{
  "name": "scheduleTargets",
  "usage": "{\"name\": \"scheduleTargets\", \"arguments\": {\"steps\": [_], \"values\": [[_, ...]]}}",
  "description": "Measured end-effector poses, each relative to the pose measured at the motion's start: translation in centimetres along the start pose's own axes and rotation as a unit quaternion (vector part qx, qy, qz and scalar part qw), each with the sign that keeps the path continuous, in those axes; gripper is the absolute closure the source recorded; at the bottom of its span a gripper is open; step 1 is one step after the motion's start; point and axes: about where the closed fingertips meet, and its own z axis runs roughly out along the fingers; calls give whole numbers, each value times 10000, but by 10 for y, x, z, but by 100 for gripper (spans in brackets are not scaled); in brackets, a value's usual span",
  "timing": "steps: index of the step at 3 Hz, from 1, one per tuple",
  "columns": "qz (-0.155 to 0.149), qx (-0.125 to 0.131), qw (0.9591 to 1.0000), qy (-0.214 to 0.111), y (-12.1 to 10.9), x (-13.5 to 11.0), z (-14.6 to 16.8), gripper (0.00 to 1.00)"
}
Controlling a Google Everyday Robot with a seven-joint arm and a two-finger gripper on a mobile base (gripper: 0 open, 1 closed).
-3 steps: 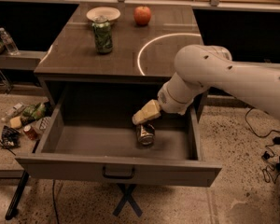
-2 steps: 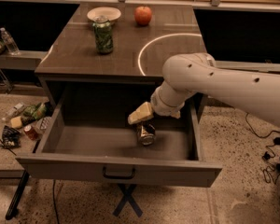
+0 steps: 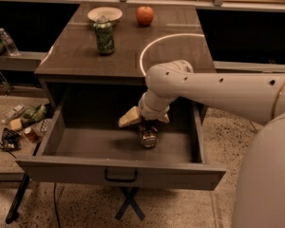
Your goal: Pick orange can from top drawer and place on counter
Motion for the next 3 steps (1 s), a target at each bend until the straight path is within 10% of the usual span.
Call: {"name": "scheduleTargets", "arguments": {"steps": [3], "values": [[-149, -77, 9996, 212, 4, 8, 17, 73]]}}
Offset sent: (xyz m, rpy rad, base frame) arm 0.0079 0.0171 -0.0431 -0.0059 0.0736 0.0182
